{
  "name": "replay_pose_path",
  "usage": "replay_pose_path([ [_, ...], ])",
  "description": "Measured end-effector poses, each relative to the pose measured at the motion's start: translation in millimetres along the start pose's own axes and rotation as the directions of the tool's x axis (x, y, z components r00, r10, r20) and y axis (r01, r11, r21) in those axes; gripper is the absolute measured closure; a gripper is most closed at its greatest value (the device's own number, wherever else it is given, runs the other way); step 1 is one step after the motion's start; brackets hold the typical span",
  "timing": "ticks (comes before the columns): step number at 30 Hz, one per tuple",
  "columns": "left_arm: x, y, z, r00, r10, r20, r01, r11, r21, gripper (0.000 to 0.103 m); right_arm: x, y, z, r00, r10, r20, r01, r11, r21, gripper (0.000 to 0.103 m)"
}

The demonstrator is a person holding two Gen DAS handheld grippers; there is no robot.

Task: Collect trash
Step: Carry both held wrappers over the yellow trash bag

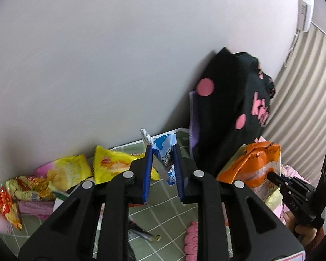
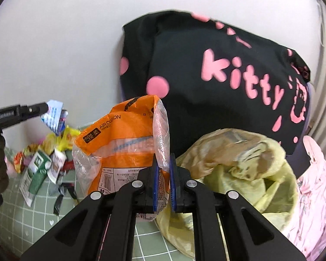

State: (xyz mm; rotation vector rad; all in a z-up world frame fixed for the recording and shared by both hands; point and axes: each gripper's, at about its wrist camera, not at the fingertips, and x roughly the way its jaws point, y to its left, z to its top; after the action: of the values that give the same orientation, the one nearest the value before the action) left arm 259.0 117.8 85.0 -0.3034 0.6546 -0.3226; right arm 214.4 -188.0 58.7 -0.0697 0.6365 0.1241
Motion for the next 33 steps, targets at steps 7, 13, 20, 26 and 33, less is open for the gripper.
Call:
replay_pose_path([
  [7,-3.4,-29.3,4.4,0.996,-0.089,0.026,0.088,0.994,0.064,0.085,-14.8,-13.1,4.0,0.999,-0.030,0.010,0.030,0.999,0.043,0.094],
  [13,-10.2,-60.2,21.8,0.981,-0.190,0.046,0.184,0.976,0.115,0.085,-34.2,-26.4,16.0,0.993,-0.104,0.059,0.101,0.994,0.045,0.094],
  [20,2.9,-124.6,43.5,0.953,-0.301,0.026,0.290,0.937,0.197,0.085,-94.0,-92.8,52.1,0.924,-0.333,0.190,0.320,0.943,0.095,0.094],
  [26,34.6,-188.4,39.3,0.922,-0.384,-0.056,0.384,0.884,0.267,0.085,-73.0,-130.1,34.4,0.886,-0.447,0.125,0.447,0.894,0.035,0.094],
  [33,95.3,-234.5,-1.5,0.881,-0.396,-0.259,0.464,0.829,0.313,0.085,11.3,-136.3,-38.9,0.972,-0.207,-0.108,0.219,0.970,0.106,0.094],
])
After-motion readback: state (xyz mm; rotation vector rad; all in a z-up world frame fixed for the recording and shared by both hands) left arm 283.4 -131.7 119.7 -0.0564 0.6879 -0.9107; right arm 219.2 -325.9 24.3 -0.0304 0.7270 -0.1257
